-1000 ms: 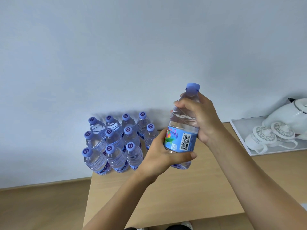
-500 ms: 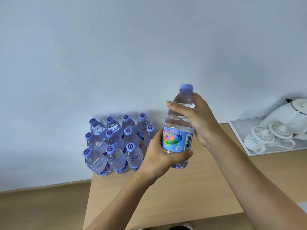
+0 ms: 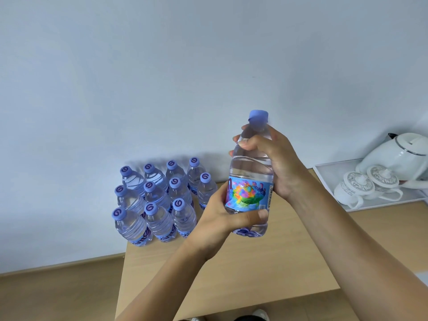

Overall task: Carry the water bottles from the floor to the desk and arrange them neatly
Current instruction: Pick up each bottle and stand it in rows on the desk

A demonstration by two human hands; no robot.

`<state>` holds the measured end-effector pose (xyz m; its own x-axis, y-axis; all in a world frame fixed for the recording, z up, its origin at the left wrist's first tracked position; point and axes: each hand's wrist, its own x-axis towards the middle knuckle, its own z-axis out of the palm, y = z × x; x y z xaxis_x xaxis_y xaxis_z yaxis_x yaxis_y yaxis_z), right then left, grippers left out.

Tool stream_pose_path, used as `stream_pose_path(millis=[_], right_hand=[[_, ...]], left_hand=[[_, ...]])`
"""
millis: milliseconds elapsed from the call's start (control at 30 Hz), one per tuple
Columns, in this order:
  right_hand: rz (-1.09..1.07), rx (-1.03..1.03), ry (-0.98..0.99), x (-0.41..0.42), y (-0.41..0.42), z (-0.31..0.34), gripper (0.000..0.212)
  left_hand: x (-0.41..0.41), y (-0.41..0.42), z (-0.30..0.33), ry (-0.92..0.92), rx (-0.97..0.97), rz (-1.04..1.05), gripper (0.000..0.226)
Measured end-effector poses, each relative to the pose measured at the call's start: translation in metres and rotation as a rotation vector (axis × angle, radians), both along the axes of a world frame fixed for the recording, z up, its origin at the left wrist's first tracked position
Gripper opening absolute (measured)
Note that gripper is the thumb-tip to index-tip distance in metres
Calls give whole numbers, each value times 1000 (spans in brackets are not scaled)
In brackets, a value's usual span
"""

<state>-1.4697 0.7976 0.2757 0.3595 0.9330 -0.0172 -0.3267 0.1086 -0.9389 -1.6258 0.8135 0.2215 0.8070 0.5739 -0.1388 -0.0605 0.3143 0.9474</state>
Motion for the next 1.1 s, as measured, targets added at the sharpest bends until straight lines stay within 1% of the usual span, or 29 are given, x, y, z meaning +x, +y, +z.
stream_pose_path(millis=[100,233,333,467,567,667,767,867,967,1100], right_hand=[[-22,-26,-58,-1,-1,0,23],[-181,-80,-205,-6,-2,-1,35],[-226,-77,-185,-12,-2,-2,41],[-226,-112,-155,-9,-1,-3,32],[-195,-102,-110,-4,-2,-3,32],[-122,-59,-42,0,-2,-3,27],[-43,-13,-13,4,-2,-5,28],[-29,14,-47,4,-1,-7,29],[-78,-4,-91,2,0,-8,28],[-199,-50,-202,-7,2,-8,45]], left_hand=[[0,-1,0,25,43,52,63],[6,-6,4,94,148,155,59],[11,-8,5,138,236,227,53],[11,-10,4,130,235,210,55],[12,-7,5,129,228,179,62],[11,-2,7,108,148,133,61],[9,0,7,59,70,60,60],[9,2,6,59,76,58,60],[9,1,6,80,111,99,58],[11,3,6,141,205,191,54]])
